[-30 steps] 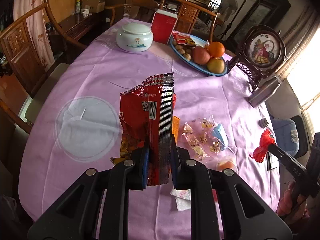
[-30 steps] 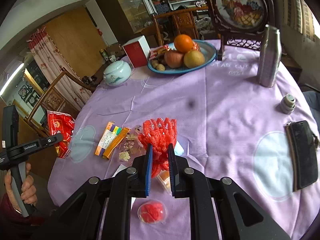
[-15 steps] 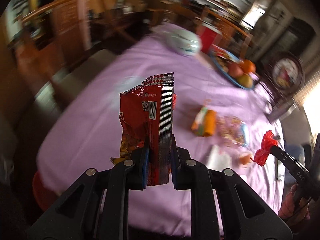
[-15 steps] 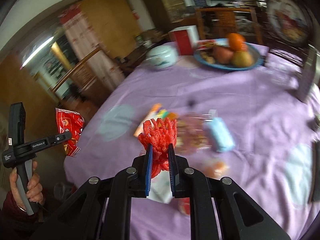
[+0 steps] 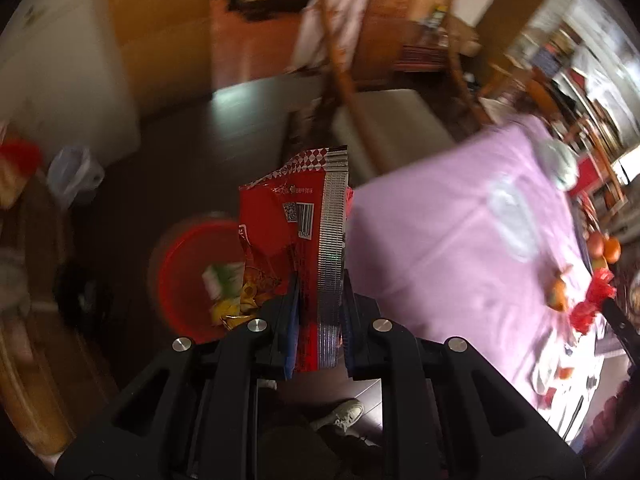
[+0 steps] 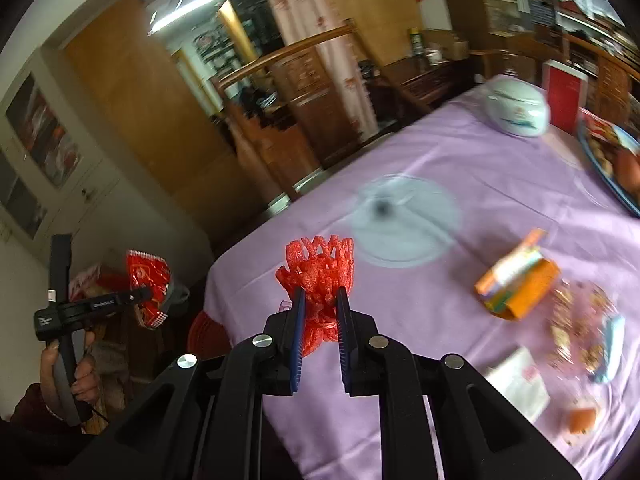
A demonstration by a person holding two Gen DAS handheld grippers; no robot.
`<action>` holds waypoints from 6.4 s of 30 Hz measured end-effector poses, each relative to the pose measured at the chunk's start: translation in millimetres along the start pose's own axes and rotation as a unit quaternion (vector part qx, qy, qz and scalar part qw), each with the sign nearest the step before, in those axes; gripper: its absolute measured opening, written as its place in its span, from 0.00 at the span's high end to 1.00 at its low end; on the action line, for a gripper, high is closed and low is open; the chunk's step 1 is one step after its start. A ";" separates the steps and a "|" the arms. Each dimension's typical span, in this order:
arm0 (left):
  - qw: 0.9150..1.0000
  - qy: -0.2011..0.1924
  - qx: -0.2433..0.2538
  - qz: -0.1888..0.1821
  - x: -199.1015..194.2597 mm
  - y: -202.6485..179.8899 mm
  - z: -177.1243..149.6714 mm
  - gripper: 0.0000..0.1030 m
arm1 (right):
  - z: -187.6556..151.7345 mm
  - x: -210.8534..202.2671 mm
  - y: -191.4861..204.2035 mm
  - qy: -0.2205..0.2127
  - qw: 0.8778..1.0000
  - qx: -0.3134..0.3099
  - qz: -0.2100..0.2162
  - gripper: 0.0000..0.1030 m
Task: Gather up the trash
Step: 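Carry the red bag and netting with both tools over the red basket, then open both tools to drop the red bag and netting into the basket, then bring both tools back over the table, then grasp the torn orange paper box with the left tool and lift it, then grasp the pink floral cellophane wrapper with the right tool while the left tool holds the box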
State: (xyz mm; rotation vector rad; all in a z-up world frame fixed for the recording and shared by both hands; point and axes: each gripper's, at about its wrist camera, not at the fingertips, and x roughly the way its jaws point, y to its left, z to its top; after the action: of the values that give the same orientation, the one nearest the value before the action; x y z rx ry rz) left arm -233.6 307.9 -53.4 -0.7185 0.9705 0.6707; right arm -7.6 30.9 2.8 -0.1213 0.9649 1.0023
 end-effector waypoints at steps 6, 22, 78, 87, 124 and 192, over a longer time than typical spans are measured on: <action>0.999 0.025 -0.041 0.015 22.9 48.9 6.5 0.75 | 15.3 23.8 36.7 0.021 0.999 -0.027 0.000 0.85; 0.994 0.017 -0.098 0.036 6.9 120.1 18.3 0.34 | 33.0 94.3 142.7 0.092 0.989 -0.101 0.061 0.85; 0.883 0.078 0.431 -0.168 63.2 -306.0 -44.5 0.21 | -152.9 -151.5 -86.9 -0.123 0.913 0.307 -0.240 0.54; 0.847 0.095 0.492 -0.177 103.9 -414.9 -75.8 0.20 | -212.7 -204.2 -116.5 -0.156 0.859 0.383 -0.303 0.50; 0.875 0.090 0.437 -0.186 101.3 -391.9 -45.8 0.51 | -165.1 -153.4 -179.4 -0.089 0.897 0.349 -0.256 0.49; 0.974 -0.011 0.214 -0.076 -3.1 -200.7 -4.1 0.51 | -48.3 -60.1 -168.8 -0.079 0.973 0.188 -0.108 0.83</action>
State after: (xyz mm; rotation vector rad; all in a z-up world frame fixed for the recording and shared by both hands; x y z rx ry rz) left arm -81.6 185.9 -5.2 -0.3977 0.9871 0.3165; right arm 79.0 -128.4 -36.9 0.1651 0.9558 0.6081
